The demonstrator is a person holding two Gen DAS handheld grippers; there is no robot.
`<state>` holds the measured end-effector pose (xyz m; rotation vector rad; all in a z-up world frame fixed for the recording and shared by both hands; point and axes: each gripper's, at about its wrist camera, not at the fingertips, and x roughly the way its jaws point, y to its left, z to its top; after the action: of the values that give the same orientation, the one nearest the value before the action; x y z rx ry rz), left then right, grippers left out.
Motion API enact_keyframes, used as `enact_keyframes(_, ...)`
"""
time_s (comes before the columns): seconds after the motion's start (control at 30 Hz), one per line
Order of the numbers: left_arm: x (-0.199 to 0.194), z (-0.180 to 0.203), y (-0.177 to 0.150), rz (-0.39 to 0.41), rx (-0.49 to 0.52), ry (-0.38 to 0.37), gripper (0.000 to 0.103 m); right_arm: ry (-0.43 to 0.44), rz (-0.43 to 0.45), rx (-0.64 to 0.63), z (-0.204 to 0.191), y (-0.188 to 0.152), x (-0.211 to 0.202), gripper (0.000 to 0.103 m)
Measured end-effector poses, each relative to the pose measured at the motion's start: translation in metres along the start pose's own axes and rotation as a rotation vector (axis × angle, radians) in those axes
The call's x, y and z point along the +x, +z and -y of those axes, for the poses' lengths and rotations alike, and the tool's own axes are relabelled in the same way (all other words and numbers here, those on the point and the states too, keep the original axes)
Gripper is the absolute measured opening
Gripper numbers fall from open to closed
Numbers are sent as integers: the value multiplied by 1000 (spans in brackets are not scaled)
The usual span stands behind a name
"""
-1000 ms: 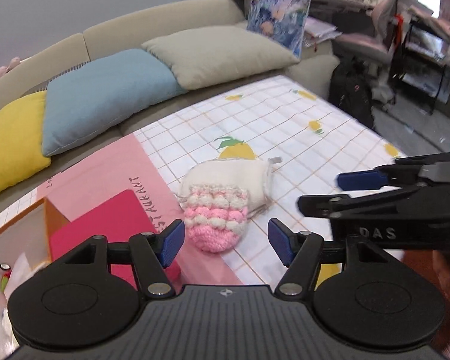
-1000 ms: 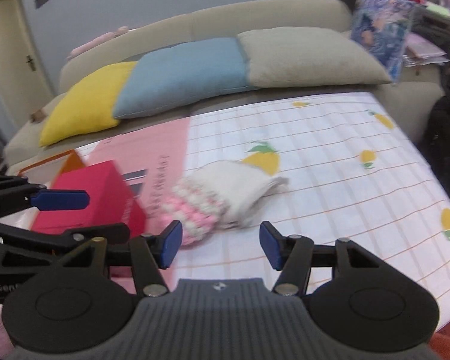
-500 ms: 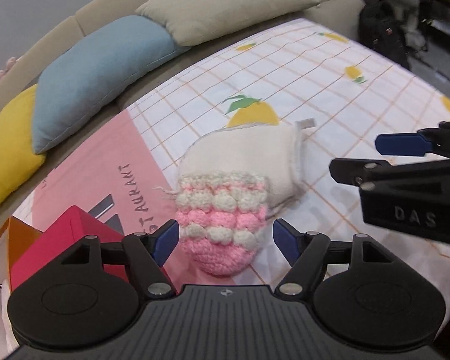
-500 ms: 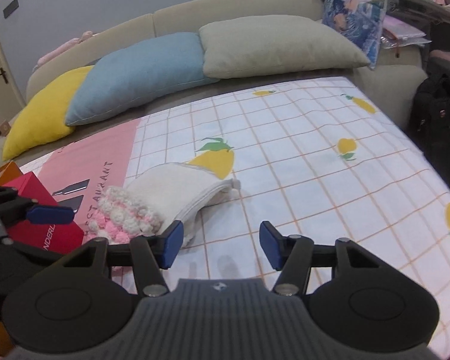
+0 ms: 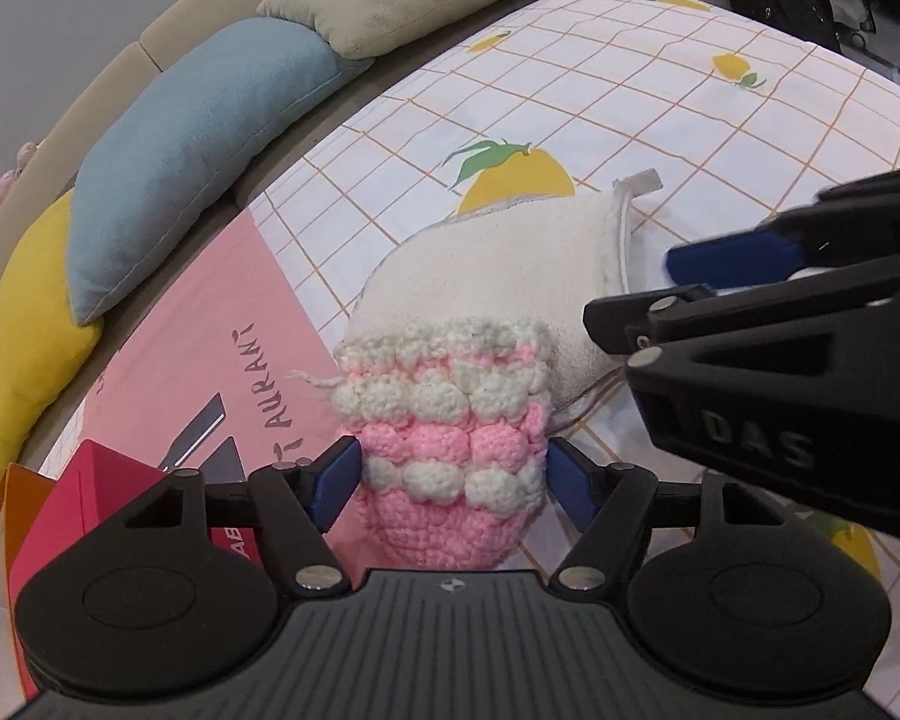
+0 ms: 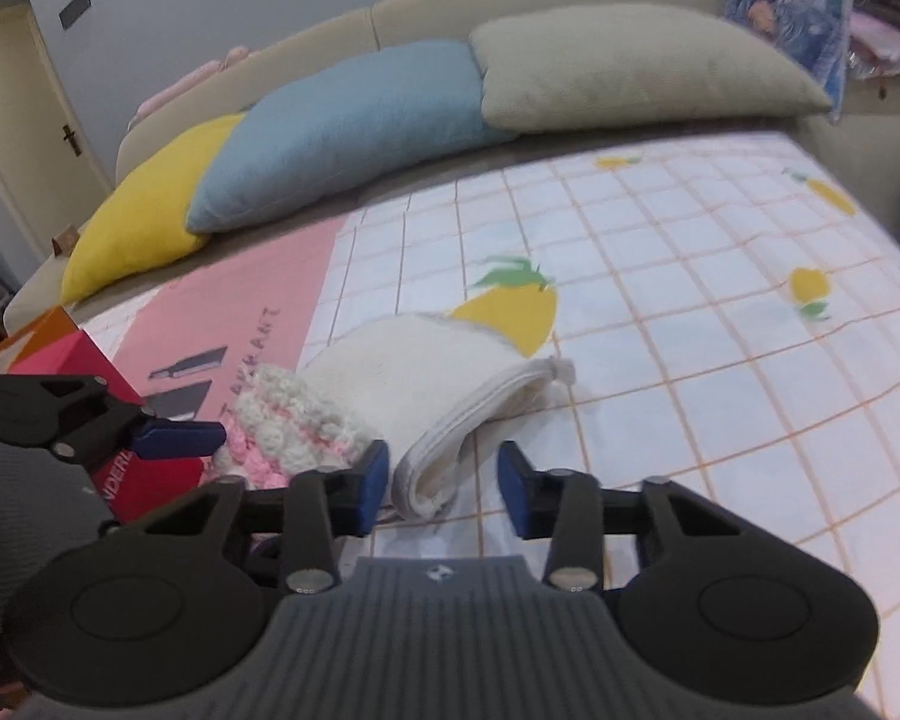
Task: Organize soft objects
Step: 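Grasp the pink-white knitted hat with the left tool while the right tool grasps the white towel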
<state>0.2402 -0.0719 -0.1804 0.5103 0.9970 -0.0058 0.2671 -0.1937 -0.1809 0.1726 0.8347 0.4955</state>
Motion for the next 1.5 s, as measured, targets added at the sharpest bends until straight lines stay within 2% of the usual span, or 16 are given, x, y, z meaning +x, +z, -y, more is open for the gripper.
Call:
enact_keyframes(0.2, 4, 0, 0, -8, -20, -13, 60, 42, -47, 78, 12, -1, 17, 36)
enact_keyframes(0.23, 4, 1, 0, -5, -19, -14, 57, 50, -51, 84, 12, -2, 20, 33)
enact_keyframes(0.3, 3, 2, 0, -1, -22, -15, 51, 62, -50, 74, 11, -2, 22, 16)
enact_keyframes(0.4, 0, -1, -1, 10, -34, -22, 43, 65, -52, 48, 8, -4, 24, 11)
enact_keyframes(0.5, -9, -4, -1, 35, -53, -38, 27, 36, -42, 29, 6, -2, 19, 7)
enact_keyframes(0.63, -22, -13, -3, 38, -125, -74, 26, -13, -59, 18, 6, 4, 8, 6)
enact_keyframes(0.77, -37, -16, -13, 50, -164, -107, 25, -15, -135, 60, 8, 1, -16, 6)
enact_keyframes(0.9, -63, -14, -27, 83, -185, -172, 25, -52, -230, 96, 1, -6, -44, 6)
enact_keyframes(1.03, -85, -11, -45, 89, -207, -235, 25, -67, -295, 128, -9, -24, -72, 7)
enact_keyframes(1.23, -98, -3, -80, 38, -197, -285, 25, -78, -408, 176, -17, -55, -91, 8)
enact_keyframes(1.3, -95, -1, -89, 11, -211, -302, 25, -75, -438, 205, -15, -59, -89, 16)
enact_keyframes(1.33, -94, 0, -92, 9, -213, -311, 25, -77, -444, 217, -13, -60, -90, 23)
enact_keyframes(1.4, -96, 3, -96, 27, -193, -308, 25, -104, -434, 221, -11, -57, -96, 32)
enact_keyframes(1.47, -98, 2, -97, 34, -199, -314, 25, -140, -391, 195, -12, -51, -105, 61)
enact_keyframes(1.5, -97, 1, -97, 32, -211, -321, 25, -143, -367, 170, -15, -48, -109, 68)
